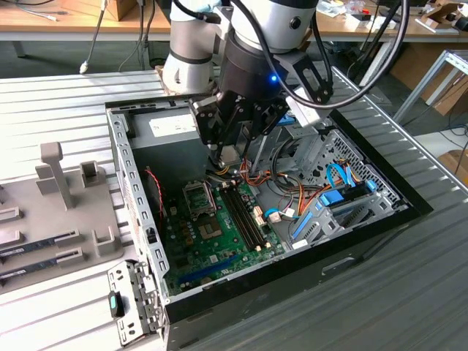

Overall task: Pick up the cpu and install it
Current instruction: 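Pick up the cpu and move it towards the insertion slot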

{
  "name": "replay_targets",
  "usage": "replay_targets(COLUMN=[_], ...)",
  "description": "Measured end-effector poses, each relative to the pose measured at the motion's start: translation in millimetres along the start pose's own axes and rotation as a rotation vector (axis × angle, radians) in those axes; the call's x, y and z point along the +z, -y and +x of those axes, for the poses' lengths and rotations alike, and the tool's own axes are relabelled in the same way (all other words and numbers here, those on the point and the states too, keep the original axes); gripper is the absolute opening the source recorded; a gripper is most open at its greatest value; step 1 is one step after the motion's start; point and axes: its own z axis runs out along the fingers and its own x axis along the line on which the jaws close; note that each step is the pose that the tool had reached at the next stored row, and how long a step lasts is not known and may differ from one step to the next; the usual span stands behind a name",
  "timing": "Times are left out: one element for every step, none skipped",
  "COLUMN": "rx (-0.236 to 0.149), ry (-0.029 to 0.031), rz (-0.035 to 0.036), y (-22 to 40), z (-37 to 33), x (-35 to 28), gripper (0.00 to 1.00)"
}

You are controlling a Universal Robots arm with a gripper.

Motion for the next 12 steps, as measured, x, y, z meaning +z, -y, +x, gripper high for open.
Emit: replay_targets(rx=[0.0,0.0,0.0,0.0,0.0,0.0,0.0,0.0,0.0,0.0,0.0,0.0], ry=[0.0,0.0,0.0,0.0,0.0,0.0,0.0,0.0,0.0,0.0,0.0,0.0], rz=[0.0,0.0,0.0,0.0,0.0,-0.0001,-0.0001,0.0,0.0,-0.0001,0.0,0.0], y=[0.3,0.6,1.2,1.6,2.0,2.4,3.0,3.3,3.5,3.9,4.2,4.5], z=[0.0,0.0,-0.1,-0.1,-0.1,-0.2,-0.3,-0.3,-0.3,-0.3,-0.4,-0.4], x=[0.2,0.3,0.6,0.9,1.1,1.4,1.7,1.8,2.0,2.2,2.3,2.5], gripper=[0.47,0.47,0.47,0.47,0.47,0.47,0.47,0.47,0.47,0.47,0.47,0.47])
